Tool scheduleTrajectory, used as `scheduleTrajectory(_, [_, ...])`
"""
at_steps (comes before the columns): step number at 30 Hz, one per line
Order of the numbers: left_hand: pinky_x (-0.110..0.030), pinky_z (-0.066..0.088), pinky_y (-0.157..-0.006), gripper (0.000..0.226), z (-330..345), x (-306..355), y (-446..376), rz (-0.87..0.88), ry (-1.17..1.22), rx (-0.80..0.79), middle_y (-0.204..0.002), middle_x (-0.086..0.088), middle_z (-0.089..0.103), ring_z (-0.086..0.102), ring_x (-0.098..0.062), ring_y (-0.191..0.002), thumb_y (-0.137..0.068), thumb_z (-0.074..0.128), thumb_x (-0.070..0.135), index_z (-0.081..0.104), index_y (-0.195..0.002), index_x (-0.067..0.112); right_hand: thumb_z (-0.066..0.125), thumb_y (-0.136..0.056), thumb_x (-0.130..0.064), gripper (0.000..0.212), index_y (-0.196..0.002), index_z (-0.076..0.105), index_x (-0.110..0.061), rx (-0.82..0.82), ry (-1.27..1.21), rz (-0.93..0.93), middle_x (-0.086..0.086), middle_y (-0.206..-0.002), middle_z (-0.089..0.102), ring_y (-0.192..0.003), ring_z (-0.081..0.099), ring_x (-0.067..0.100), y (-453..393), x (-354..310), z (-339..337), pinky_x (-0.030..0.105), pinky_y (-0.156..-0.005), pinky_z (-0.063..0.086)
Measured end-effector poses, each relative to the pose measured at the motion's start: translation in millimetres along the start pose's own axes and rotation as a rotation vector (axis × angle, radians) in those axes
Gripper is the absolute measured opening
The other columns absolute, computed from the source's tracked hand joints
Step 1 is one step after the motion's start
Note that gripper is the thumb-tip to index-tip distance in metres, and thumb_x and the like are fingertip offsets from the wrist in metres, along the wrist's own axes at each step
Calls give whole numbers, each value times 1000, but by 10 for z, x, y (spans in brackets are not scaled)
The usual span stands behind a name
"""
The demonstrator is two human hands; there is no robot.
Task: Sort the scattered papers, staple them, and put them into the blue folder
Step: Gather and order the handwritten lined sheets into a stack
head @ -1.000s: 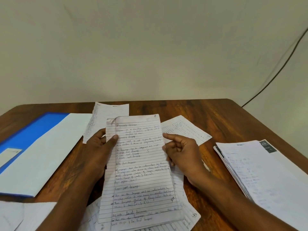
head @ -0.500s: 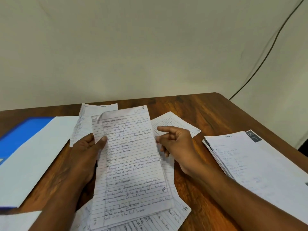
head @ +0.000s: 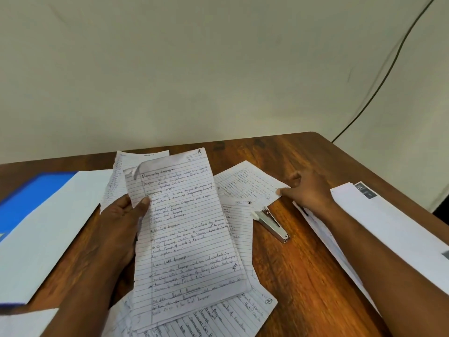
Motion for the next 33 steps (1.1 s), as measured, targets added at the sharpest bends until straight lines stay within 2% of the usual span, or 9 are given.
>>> scheduleTrajectory(4, [-53, 55, -104, 28, 1, -7, -7, 1, -10, 6, -119, 0, 79, 77, -25, -109, -97, 73, 23, 74, -125, 23, 92, -75, -41, 50, -115, 68, -21, -56, -44, 4, -3, -109, 69, -95, 69, 20, -5, -5, 88, 41, -86, 61])
scheduleTrajectory(6, [-55, 55, -104, 29, -6, -13, -17, 5, -1, 7, -120, -2, 79, 76, -26, -111, -96, 74, 23, 74, -125, 22, 93, -74, -39, 54, -120, 70, -21, -58, -51, 1, -1, -116, 72, -96, 70, 19, -14, -19, 113, 41, -86, 62])
scheduleTrajectory(13, [-49, 57, -101, 28, 32, 22, 22, 17, -9, 6, -118, -1, 79, 77, -24, -109, -99, 71, 19, 73, -127, 20, 93, -76, -28, 27, -94, 75, -18, -117, -107, 6, -1, -111, 76, -81, 74, 16, -10, -28, 220, 45, -79, 66])
scheduleTrajectory(16, [-47, 57, -99, 28, 44, 32, 26, 22, -2, 4, -119, -2, 79, 76, -25, -110, -99, 71, 18, 73, -127, 18, 92, -78, -28, 23, -91, 76, -18, -128, -126, 12, -2, -108, 76, -78, 75, 16, -6, -48, 249, 45, -79, 66])
scheduleTrajectory(22, [-52, 55, -104, 31, 28, -2, 8, 9, 29, -7, -122, -6, 78, 75, -28, -113, -98, 71, 17, 72, -129, 16, 85, -85, -18, 11, -92, 77, -13, -157, -389, 60, -2, -118, 76, -93, 76, 14, -9, -21, 244, 39, -83, 65])
scheduleTrajectory(24, [-53, 55, -104, 31, 27, -1, 9, 10, 20, -6, -121, -5, 78, 75, -27, -112, -98, 71, 18, 72, -128, 17, 82, -88, -14, 11, -97, 76, -10, -183, -545, 93, -1, -123, 75, -99, 76, 15, 0, -25, 223, 31, -77, 64])
scheduleTrajectory(25, [-53, 55, -104, 30, 25, 2, 11, 12, 15, -4, -121, -5, 78, 76, -27, -112, -98, 71, 18, 73, -128, 17, 81, -89, -13, 12, -98, 75, -8, -181, -599, 106, -1, -122, 76, -98, 76, 15, 5, -34, 201, 24, -67, 60])
scheduleTrajectory(28, [-54, 55, -104, 27, 33, 16, 26, 11, 2, -7, -119, -4, 79, 76, -27, -110, -98, 71, 19, 74, -125, 19, 79, -91, -14, 12, -97, 74, -5, -108, -692, 135, -2, -117, 77, -84, 74, 13, 29, -87, 89, 13, -47, 44])
scheduleTrajectory(33, [-54, 55, -104, 27, 30, 12, 20, 18, -3, -2, -118, -2, 79, 76, -26, -110, -98, 72, 20, 74, -124, 21, 76, -94, -16, 11, -104, 74, -14, 42, -797, 142, -2, -108, 77, -71, 66, 11, 31, -140, -120, 17, -52, 48])
Point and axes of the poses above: each hand's wrist, its own y-axis away from the middle knuckle, its own z-axis out of the palm, x = y × z, the point moved 8 cm from there along -y, towards the middle knuckle
